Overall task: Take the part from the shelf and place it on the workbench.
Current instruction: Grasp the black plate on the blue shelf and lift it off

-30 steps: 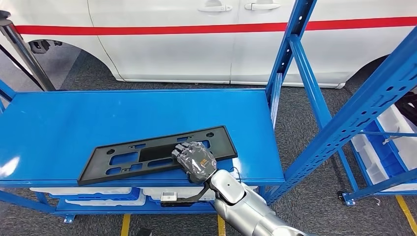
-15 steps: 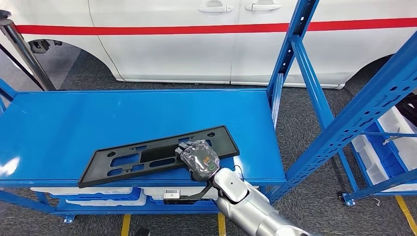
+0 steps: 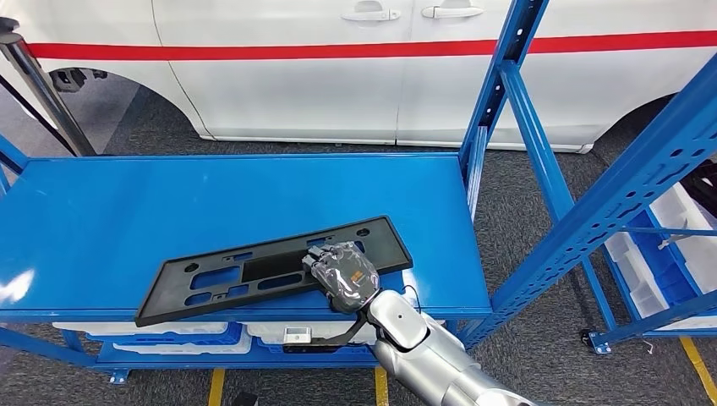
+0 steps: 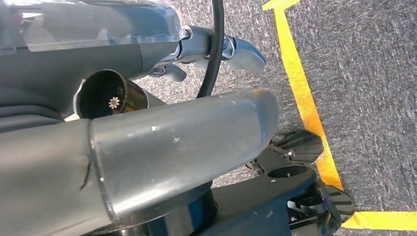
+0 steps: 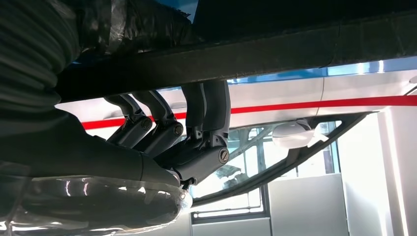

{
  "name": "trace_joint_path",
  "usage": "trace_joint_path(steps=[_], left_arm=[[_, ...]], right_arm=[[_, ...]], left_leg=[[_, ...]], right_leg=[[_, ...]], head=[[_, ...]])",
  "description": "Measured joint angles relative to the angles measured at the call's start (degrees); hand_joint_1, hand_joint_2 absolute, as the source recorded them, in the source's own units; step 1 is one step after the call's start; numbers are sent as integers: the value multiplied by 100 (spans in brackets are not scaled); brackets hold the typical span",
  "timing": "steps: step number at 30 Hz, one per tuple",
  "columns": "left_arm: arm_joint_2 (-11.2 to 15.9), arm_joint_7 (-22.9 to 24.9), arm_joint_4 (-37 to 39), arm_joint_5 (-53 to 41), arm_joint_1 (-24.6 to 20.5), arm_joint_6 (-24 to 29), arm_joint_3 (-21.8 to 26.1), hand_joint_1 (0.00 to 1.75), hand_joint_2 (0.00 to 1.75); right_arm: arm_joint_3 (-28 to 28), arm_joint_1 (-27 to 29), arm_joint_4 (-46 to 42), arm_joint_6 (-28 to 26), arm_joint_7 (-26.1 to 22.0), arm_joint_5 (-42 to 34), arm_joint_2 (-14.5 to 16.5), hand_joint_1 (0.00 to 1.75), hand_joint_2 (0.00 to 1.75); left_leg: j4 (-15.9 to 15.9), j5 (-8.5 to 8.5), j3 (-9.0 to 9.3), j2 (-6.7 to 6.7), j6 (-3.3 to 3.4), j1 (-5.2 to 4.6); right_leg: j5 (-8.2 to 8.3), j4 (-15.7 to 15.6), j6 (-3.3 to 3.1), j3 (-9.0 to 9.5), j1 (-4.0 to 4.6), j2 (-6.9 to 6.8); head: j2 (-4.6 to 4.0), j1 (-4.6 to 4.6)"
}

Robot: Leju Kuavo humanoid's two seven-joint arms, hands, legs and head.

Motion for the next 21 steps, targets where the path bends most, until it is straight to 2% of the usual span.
trace_joint_path(steps=[3, 4, 13, 21], left_arm=[[0, -1, 0, -7, 2, 9, 0, 0, 0], [0, -1, 0, -12, 2, 11, 0, 0, 0], [0, 4, 0, -60, 8, 5, 0, 0, 0], [0, 17, 0, -56, 14, -33, 0, 0, 0]], right_arm=[[0, 9, 0, 3, 0, -1, -5, 27, 175], [0, 15, 0, 8, 0, 0, -8, 0, 175], [10, 76, 6, 91, 65, 68, -16, 0, 175], [72, 9, 76, 355, 307, 222, -16, 0, 175]], left_leg=[[0, 0, 0, 0, 0, 0], [0, 0, 0, 0, 0, 0], [0, -1, -1, -1, 0, 0], [0, -1, 3, -2, 0, 0]], right_leg=[[0, 0, 0, 0, 0, 0], [0, 0, 0, 0, 0, 0], [0, 0, 0, 0, 0, -2], [0, 0, 0, 6, 0, -3]], head=[[0, 1], [0, 1], [0, 0], [0, 1]])
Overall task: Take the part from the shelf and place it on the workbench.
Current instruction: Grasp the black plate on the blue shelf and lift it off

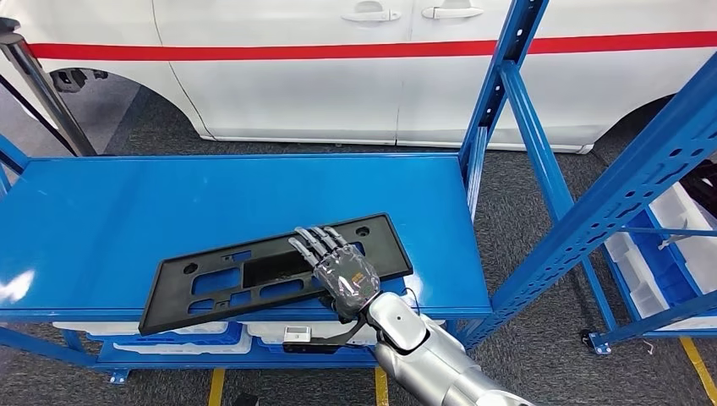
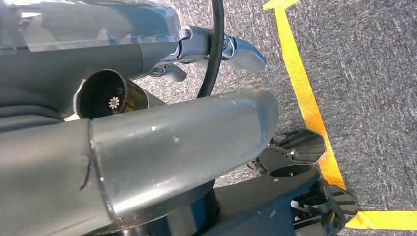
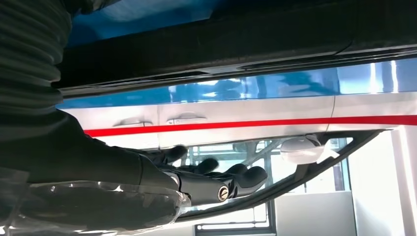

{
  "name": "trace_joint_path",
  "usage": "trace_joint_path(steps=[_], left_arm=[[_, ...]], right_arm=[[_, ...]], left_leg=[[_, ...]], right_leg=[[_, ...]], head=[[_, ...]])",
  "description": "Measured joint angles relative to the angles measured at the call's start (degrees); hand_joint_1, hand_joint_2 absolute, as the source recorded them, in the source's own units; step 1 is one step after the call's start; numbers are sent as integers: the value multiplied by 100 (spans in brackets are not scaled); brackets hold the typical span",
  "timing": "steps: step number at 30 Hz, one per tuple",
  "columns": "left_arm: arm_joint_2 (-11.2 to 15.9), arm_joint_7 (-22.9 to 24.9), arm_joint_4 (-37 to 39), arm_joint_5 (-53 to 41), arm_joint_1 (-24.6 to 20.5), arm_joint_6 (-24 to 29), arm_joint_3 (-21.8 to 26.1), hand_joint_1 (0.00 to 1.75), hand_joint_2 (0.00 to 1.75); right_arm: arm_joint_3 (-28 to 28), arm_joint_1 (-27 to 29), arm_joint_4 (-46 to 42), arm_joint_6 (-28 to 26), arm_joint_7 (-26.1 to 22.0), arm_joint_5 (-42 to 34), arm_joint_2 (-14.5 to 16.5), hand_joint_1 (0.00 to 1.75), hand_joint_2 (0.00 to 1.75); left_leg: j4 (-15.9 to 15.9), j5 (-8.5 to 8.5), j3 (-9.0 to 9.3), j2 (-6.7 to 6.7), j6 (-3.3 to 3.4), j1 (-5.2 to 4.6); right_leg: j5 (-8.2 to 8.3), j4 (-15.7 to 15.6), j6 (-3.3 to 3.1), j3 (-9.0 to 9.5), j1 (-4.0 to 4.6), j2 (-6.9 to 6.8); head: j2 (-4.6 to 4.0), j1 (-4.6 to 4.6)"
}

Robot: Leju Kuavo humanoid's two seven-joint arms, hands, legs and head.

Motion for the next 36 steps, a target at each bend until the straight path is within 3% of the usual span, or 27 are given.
trace_joint_path(steps=[36], left_arm=[[0, -11, 1, 17, 16, -34, 3, 0, 0]], right_arm=[[332, -130, 80, 385, -132, 139, 97, 0, 175]], left_leg=[[-2, -5, 30, 4, -5, 1]], right_leg=[[0, 0, 0, 29, 1, 4]], head=[[0, -1]])
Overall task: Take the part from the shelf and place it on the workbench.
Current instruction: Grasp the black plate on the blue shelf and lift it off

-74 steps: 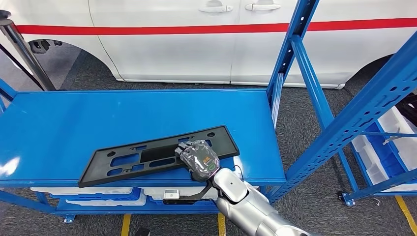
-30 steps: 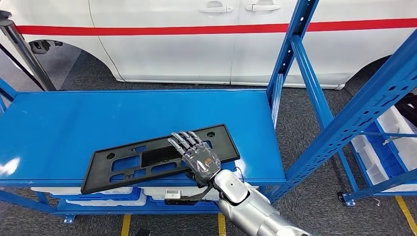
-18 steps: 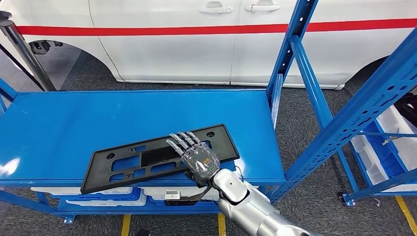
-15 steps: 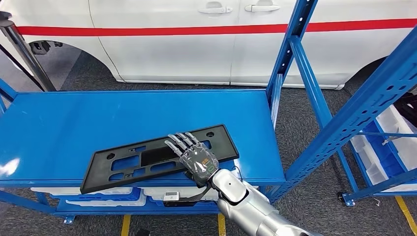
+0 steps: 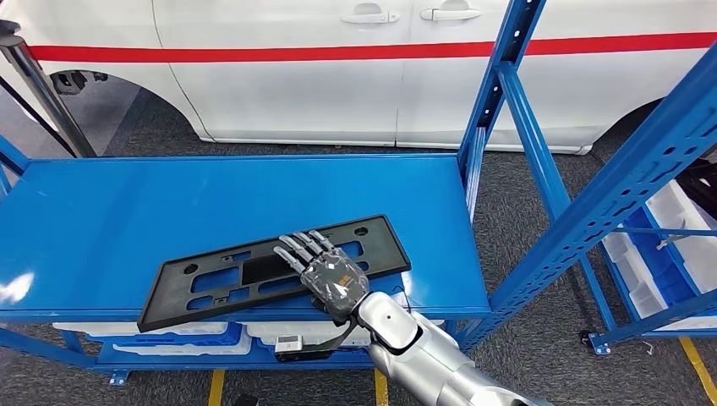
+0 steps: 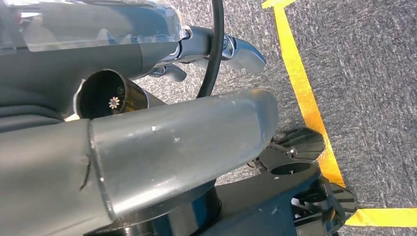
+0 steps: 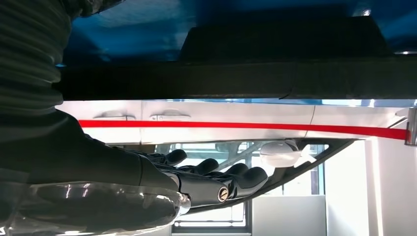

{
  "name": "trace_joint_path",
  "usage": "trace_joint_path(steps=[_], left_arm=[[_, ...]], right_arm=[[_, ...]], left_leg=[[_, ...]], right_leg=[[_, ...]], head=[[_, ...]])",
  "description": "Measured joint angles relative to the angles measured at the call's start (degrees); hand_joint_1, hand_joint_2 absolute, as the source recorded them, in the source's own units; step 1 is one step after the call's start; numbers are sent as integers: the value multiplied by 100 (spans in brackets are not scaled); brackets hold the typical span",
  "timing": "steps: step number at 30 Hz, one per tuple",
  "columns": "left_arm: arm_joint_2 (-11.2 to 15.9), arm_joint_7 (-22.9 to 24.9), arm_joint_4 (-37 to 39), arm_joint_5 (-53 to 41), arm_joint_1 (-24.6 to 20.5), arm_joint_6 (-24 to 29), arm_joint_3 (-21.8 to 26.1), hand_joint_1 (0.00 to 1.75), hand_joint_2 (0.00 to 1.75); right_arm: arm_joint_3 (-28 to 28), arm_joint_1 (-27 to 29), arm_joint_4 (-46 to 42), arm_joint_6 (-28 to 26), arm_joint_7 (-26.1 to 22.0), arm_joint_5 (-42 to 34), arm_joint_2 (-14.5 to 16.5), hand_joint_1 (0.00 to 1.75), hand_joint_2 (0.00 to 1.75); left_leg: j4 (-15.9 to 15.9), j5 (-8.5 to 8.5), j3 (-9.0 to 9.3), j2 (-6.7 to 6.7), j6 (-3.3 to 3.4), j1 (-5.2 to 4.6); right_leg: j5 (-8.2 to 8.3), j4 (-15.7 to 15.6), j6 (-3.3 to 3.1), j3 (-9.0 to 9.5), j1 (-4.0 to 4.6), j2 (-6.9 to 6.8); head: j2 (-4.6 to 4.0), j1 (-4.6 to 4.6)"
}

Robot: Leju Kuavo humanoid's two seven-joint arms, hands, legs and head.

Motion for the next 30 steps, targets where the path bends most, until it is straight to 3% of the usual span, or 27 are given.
trace_joint_path(steps=[27, 28, 30], left_arm=[[0, -64, 1, 140, 40, -66, 63, 0, 0], [0, -66, 1, 149, 42, -66, 72, 0, 0], [0, -66, 1, 157, 46, -66, 89, 0, 0]], right_arm=[[189, -70, 3, 455, 13, 2, 180, 0, 175], [191, -70, 2, 456, 12, 0, 183, 34, 175], [197, -70, 2, 465, 13, -3, 186, 118, 175]], left_leg=[[0, -2, 10, 4, -3, 0], [0, -2, 10, 4, -3, 0], [0, -2, 10, 4, -3, 0]], right_leg=[[0, 0, 0, 8, 0, 4], [0, 0, 0, 8, 0, 4], [0, 0, 0, 8, 0, 4]], head=[[0, 0], [0, 0], [0, 1]])
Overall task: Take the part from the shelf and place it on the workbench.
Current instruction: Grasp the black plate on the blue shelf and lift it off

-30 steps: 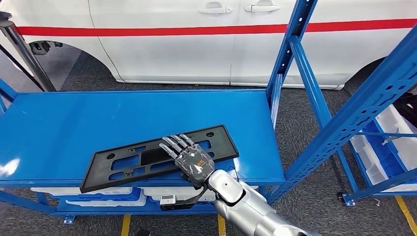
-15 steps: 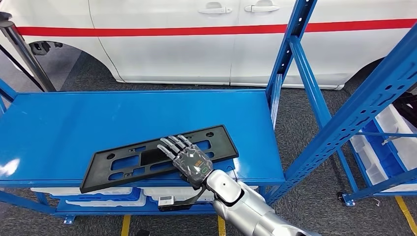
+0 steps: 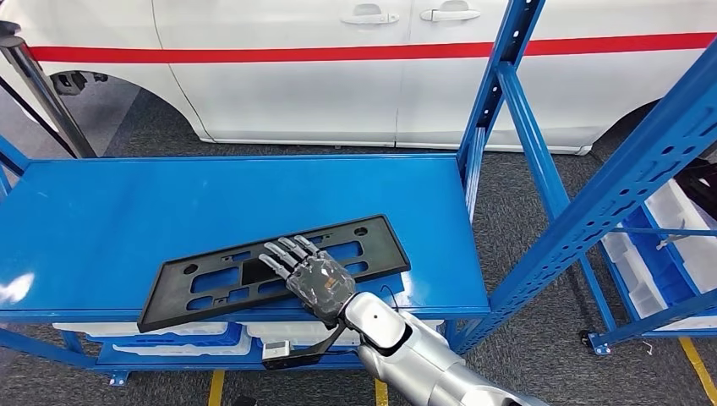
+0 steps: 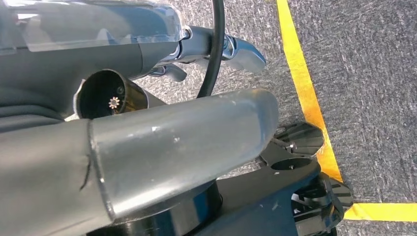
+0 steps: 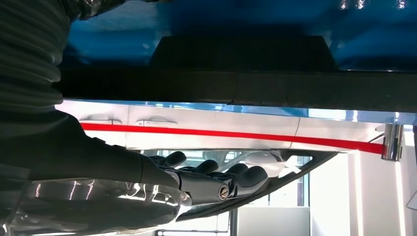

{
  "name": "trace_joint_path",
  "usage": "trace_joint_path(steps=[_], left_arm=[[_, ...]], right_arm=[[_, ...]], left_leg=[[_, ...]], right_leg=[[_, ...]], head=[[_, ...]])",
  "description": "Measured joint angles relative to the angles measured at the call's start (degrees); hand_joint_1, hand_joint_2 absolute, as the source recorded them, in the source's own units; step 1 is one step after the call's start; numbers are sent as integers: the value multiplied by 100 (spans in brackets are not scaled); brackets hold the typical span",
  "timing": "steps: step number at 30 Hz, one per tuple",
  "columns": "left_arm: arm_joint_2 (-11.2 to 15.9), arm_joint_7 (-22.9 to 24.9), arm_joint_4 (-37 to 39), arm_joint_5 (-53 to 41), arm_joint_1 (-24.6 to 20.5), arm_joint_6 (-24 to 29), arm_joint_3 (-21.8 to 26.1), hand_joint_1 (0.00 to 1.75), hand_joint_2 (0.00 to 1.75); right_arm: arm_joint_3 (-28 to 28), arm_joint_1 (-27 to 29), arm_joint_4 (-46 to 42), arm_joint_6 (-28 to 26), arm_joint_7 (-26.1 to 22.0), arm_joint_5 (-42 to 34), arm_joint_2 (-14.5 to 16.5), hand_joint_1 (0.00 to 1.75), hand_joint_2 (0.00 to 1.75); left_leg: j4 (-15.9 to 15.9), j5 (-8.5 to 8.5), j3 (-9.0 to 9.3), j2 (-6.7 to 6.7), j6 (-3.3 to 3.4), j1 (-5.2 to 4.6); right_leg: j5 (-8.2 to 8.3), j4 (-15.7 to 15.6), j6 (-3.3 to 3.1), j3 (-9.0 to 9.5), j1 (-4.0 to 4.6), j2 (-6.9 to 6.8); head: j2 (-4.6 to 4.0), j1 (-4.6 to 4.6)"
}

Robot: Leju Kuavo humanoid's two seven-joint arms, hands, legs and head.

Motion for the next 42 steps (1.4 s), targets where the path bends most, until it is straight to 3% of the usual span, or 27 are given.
trace_joint_path(steps=[1, 2, 34, 38, 42], left_arm=[[0, 0, 0, 4, 2, 0, 6, 0, 0], [0, -1, 0, 7, 4, 0, 10, 0, 0], [0, -72, 0, 12, 40, 57, 97, 0, 0], [0, -137, 0, -39, 40, 121, 97, 0, 175], [0, -281, 0, -101, 38, 228, 96, 0, 175]], right_arm=[[3, 3, 1, 12, 1, -7, 0, 158, 175], [5, 8, 2, 28, 3, -19, -1, 166, 175], [9, 76, 15, -104, 136, -148, -110, 171, 175], [9, 84, 16, -156, 143, -133, -126, 170, 175], [9, 103, 17, -229, 169, -82, -148, 173, 175]], left_leg=[[0, 0, 0, 0, 0, 0], [0, 0, 0, 0, 0, 0], [4, -2, -1, -2, -1, -1], [4, -2, -2, -2, 0, -1], [4, -3, -2, -2, 1, -1]], right_leg=[[0, 0, 0, 0, 0, 0], [0, 0, 0, 0, 0, 0], [0, -7, 1, 7, -1, -8], [0, -8, 1, 7, -1, -8], [0, -11, 1, 8, -1, -9]], head=[[0, 0], [0, 0], [0, 0], [0, 0], [0, 0]])
